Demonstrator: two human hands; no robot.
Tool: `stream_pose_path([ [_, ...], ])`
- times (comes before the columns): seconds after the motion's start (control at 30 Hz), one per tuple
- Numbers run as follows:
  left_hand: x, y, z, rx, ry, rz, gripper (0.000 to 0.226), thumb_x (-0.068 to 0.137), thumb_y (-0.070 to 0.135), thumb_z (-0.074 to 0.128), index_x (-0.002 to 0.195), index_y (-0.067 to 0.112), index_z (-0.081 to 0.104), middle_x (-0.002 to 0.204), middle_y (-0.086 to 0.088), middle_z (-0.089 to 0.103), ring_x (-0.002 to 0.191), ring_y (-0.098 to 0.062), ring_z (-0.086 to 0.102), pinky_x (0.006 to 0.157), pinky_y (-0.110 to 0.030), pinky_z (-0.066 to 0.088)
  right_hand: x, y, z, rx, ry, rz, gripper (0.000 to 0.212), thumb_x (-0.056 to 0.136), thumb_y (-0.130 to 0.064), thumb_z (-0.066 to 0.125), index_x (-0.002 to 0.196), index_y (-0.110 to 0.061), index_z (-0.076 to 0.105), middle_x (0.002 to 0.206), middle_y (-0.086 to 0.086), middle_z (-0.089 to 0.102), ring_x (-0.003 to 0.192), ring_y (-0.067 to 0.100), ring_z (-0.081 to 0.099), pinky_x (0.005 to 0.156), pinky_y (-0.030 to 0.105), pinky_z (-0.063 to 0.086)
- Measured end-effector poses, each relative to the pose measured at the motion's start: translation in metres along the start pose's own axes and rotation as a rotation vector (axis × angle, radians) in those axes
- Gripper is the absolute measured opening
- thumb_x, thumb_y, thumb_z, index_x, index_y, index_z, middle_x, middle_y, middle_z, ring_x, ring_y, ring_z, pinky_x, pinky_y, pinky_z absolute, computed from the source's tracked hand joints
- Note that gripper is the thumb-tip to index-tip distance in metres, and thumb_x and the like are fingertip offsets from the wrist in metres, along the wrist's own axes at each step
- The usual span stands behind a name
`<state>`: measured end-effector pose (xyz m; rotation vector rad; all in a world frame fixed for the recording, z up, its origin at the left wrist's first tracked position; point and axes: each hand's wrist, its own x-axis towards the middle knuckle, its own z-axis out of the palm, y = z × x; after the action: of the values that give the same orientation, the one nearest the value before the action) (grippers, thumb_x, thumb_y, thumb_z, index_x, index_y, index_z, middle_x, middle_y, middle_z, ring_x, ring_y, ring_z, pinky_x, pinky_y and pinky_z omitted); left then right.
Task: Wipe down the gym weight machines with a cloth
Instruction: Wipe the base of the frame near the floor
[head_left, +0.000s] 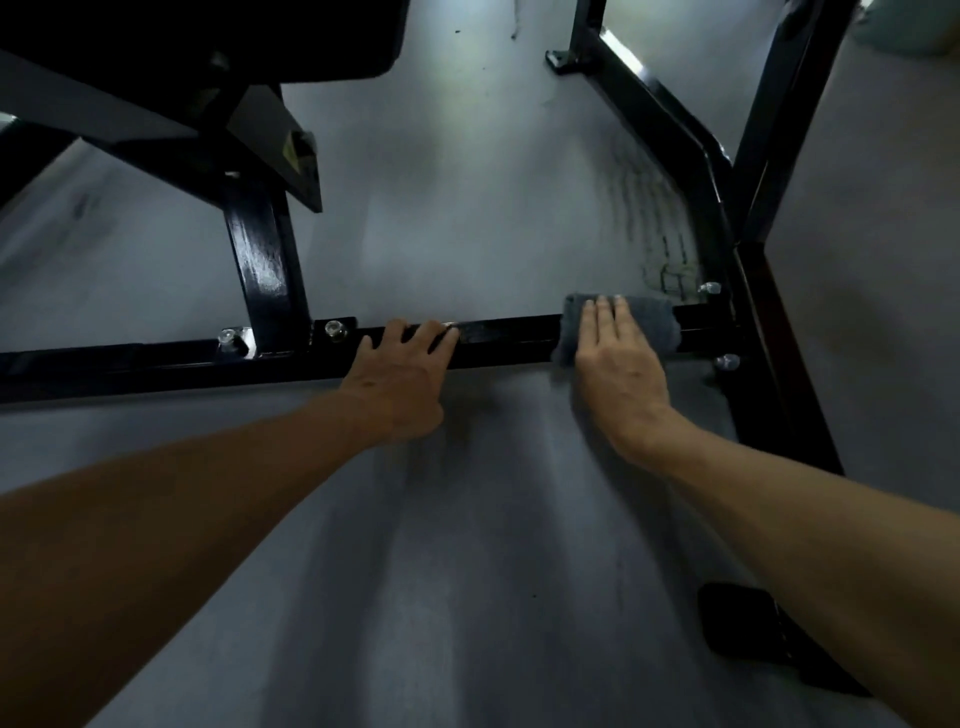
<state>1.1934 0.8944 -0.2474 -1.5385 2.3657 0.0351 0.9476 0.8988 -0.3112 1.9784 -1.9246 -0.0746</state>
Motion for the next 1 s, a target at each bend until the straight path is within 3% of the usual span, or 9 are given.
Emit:
stream_pose_path([
  [0.07, 0.003, 0.003, -0.005, -0.056, 0.002, -0.031, 0.085, 0.085, 0.027, 0.061, 0.159, 0.021, 0.019, 0.157, 0.002, 0.022, 0.136, -0.035, 0.027, 0.109, -0.055, 0.037, 0.008, -0.009, -0.002, 0.066, 0.047, 0.025, 0.061, 0.09, -0.004, 0.018, 0.144, 0.015, 0.04, 0.145, 0.035, 0.047, 0.139, 0.046, 0.043, 0.118, 0.05, 0.034],
  [0.13, 0.005, 0.007, -0.009, -0.07, 0.003, -0.052, 0.081, 0.084, 0.025, 0.062, 0.156, 0.021, 0.025, 0.154, 0.001, 0.026, 0.133, -0.035, 0.03, 0.108, -0.055, 0.039, 0.013, -0.04, -0.007, 0.108, 0.081, -0.038, 0.061, 0.086, -0.006, 0.023, 0.137, 0.013, 0.051, 0.137, 0.032, 0.056, 0.131, 0.044, 0.053, 0.113, 0.05, 0.041],
  [0.3, 0.006, 0.022, -0.006, 0.015, -0.063, -0.108, 0.088, 0.083, 0.036, 0.066, 0.154, 0.018, 0.017, 0.156, -0.004, 0.014, 0.137, -0.039, 0.023, 0.112, -0.059, 0.032, 0.021, -0.099, -0.017, 0.319, 0.16, -0.254, 0.053, 0.087, -0.009, 0.033, 0.127, 0.008, 0.063, 0.128, 0.026, 0.065, 0.12, 0.04, 0.063, 0.105, 0.049, 0.05],
  [0.43, 0.007, 0.029, -0.004, 0.03, -0.08, -0.147, 0.092, 0.083, 0.042, 0.063, 0.155, 0.017, 0.011, 0.157, -0.006, 0.01, 0.14, -0.04, 0.019, 0.115, -0.059, 0.028, 0.016, -0.074, -0.014, 0.275, 0.152, -0.32, 0.053, 0.089, -0.007, 0.036, 0.134, 0.006, 0.059, 0.134, 0.025, 0.062, 0.126, 0.036, 0.06, 0.112, 0.045, 0.044],
  [0.67, 0.013, 0.031, -0.015, -0.036, -0.08, -0.137, 0.078, 0.083, 0.043, 0.063, 0.146, 0.017, 0.024, 0.153, -0.006, 0.018, 0.132, -0.039, 0.027, 0.106, -0.058, 0.039, 0.017, -0.023, -0.008, 0.217, 0.19, -0.341, 0.05, 0.084, -0.007, 0.038, 0.122, 0.004, 0.069, 0.122, 0.022, 0.069, 0.115, 0.033, 0.067, 0.104, 0.041, 0.05],
  [0.77, 0.011, 0.027, -0.01, -0.022, -0.092, -0.122, 0.095, 0.085, 0.05, 0.059, 0.158, 0.018, 0.007, 0.157, -0.007, 0.013, 0.137, -0.041, 0.022, 0.109, -0.059, 0.036, 0.015, 0.029, -0.001, 0.133, 0.148, -0.307, 0.051, 0.082, -0.004, 0.038, 0.123, 0.008, 0.066, 0.123, 0.027, 0.068, 0.114, 0.037, 0.067, 0.101, 0.044, 0.052],
  [0.87, 0.01, 0.025, -0.006, -0.014, -0.124, -0.091, 0.105, 0.085, 0.056, 0.055, 0.159, 0.034, -0.015, 0.159, -0.007, 0.006, 0.142, -0.042, 0.014, 0.113, -0.06, 0.03, 0.007, 0.077, 0.006, 0.051, 0.059, -0.249, 0.055, 0.082, 0.004, 0.046, 0.135, 0.013, 0.053, 0.134, 0.033, 0.058, 0.124, 0.042, 0.06, 0.107, 0.049, 0.048],
  [0.93, 0.011, 0.025, -0.007, -0.018, -0.118, -0.088, 0.104, 0.085, 0.059, 0.054, 0.158, 0.038, -0.016, 0.159, -0.007, 0.008, 0.141, -0.042, 0.013, 0.113, -0.059, 0.03, 0.006, 0.082, 0.004, 0.024, -0.027, -0.199, 0.058, 0.085, 0.005, 0.045, 0.142, 0.013, 0.044, 0.142, 0.034, 0.05, 0.133, 0.044, 0.052, 0.113, 0.051, 0.041],
  [1.0, 0.011, 0.026, -0.01, -0.025, -0.12, -0.092, 0.102, 0.086, 0.059, 0.054, 0.159, 0.039, -0.014, 0.158, -0.007, 0.009, 0.141, -0.041, 0.014, 0.113, -0.058, 0.03, 0.008, 0.07, 0.005, 0.028, -0.011, -0.189, 0.056, 0.087, 0.005, 0.041, 0.143, 0.014, 0.042, 0.142, 0.035, 0.049, 0.134, 0.045, 0.05, 0.116, 0.051, 0.038],
])
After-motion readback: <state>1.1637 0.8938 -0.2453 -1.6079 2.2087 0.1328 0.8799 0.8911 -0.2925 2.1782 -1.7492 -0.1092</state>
